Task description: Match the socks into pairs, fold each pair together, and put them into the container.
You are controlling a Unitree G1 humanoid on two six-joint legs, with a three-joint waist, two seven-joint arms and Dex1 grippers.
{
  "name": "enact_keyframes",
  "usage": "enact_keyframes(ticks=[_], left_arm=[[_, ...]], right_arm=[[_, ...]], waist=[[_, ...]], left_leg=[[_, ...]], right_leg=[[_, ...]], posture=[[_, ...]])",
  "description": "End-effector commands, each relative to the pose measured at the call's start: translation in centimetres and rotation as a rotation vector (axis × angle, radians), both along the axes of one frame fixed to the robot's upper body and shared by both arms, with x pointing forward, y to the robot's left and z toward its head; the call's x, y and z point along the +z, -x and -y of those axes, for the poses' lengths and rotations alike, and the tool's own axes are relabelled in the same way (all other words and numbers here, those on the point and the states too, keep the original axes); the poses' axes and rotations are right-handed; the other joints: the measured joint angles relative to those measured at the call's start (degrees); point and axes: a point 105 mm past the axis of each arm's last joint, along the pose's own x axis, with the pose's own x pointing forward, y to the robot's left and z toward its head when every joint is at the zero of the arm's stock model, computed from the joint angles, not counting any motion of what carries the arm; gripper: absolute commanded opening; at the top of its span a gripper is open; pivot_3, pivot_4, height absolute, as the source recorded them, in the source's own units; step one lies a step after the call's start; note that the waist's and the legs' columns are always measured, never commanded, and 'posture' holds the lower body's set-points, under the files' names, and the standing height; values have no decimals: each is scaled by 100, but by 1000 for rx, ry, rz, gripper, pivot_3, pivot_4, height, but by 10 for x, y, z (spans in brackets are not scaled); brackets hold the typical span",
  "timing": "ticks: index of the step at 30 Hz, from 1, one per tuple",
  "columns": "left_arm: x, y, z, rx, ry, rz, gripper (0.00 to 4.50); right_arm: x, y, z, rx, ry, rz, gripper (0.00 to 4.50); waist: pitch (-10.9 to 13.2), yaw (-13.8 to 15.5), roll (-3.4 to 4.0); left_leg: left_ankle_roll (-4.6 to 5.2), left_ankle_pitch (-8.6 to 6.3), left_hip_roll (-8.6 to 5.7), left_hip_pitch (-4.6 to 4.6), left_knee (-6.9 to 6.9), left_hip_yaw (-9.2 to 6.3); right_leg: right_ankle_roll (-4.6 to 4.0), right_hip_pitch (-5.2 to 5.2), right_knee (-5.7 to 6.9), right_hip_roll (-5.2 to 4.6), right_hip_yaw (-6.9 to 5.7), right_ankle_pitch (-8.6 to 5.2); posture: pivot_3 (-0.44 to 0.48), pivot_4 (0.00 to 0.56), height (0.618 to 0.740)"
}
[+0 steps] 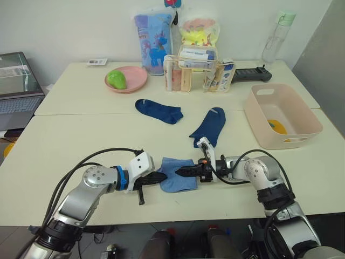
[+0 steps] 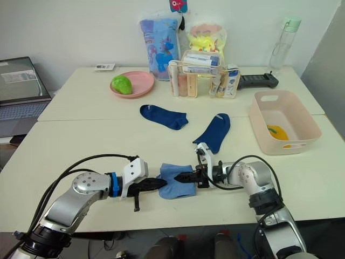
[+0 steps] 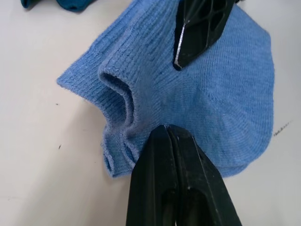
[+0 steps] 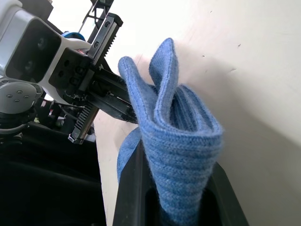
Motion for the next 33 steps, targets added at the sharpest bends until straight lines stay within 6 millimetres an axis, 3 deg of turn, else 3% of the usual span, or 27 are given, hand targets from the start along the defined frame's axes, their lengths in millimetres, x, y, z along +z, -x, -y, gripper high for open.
enact_keyframes(ticks=[1,6,9,14,19,22,27,33], left_arm=[[62,-3,3,-42,162,66,603],[130,-13,20,-76,292,155,2015],[148,-17,32,-82,332,190,2967],[178,-30,67,-116,434,292,4477],[190,-35,90,-126,496,334,4477],[194,-28,114,-195,552,309,4477],[186,-16,135,-247,564,292,4477],[177,-13,137,-221,558,289,4477]], right_arm=[[34,-10,22,-60,-42,112,0],[101,-31,67,-232,-48,364,0],[120,-39,86,-310,-2,466,0],[195,-69,180,-637,345,913,0],[220,-83,229,-689,766,1219,0],[209,-95,244,-586,979,1321,0],[158,-107,266,-188,1430,1388,0],[132,-118,279,-79,1501,1334,0]], waist=[[4,33,-1],[6,52,-1],[4,47,-3],[16,84,-2],[17,56,-7],[18,44,-9],[18,43,-8],[20,34,-6]], left_leg=[[0,0,-1,-9,5,-4],[0,0,-3,-18,20,-7],[0,0,-3,-18,18,-5],[0,1,-10,-29,32,2],[1,0,-2,-23,22,16],[1,0,0,-21,28,29],[0,1,0,-21,26,33],[-1,2,1,-19,25,40]], right_leg=[[0,-4,0,0,-3,0],[1,-4,-1,-1,-7,0],[1,-3,-5,0,-7,0],[2,-6,-1,-5,-4,0],[2,-4,-5,-2,2,0],[2,-4,0,-1,11,1],[3,-7,0,-1,14,1],[2,-11,0,0,23,1]], posture=[[0,150,740],[0,150,740],[0,150,740],[0,150,740],[0,150,740],[0,150,740],[0,150,740],[0,150,740]])
